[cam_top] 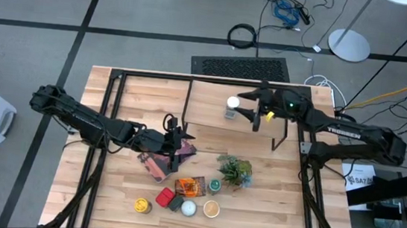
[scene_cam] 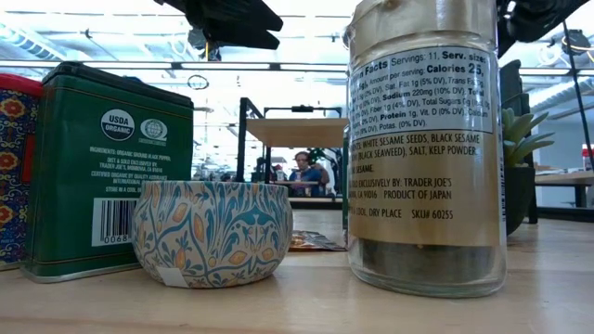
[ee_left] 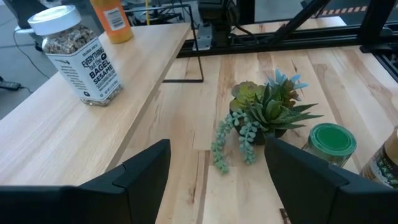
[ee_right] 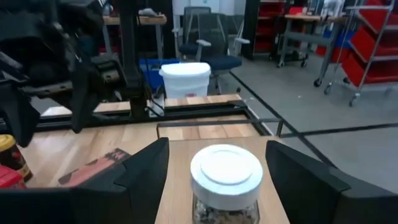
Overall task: Shelf spices
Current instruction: Put the white seasoning bottle on the shelf, then put the yellow seasoning bottle on the shelf
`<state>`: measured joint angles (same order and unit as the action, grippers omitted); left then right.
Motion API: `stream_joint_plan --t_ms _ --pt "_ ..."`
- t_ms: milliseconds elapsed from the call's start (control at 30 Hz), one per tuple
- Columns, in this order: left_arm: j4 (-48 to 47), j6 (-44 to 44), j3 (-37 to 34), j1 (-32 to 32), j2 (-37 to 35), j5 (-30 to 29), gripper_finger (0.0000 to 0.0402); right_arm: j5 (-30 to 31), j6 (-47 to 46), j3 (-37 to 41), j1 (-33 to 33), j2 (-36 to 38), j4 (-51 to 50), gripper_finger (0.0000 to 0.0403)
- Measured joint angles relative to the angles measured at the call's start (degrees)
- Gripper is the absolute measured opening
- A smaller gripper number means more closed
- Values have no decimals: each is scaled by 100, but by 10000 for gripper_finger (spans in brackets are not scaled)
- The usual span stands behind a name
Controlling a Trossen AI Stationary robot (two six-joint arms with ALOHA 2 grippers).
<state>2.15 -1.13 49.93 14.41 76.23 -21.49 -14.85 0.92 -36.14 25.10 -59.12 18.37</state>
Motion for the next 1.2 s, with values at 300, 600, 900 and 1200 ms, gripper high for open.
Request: stream_joint_plan --t_ms 300,600,900,1200 --pt "0 -7 0 0 0 21 271 36 1 0 -2 594 -77 257" --pt "-2 -9 0 0 0 24 271 -16 -27 0 -166 1113 -72 257" --pt "-6 -21 0 0 0 178 271 -28 -25 0 -595 1379 -189 257" --pt "-426 -293 0 108 0 547 271 -37 -25 -2 -1095 1391 -510 257"
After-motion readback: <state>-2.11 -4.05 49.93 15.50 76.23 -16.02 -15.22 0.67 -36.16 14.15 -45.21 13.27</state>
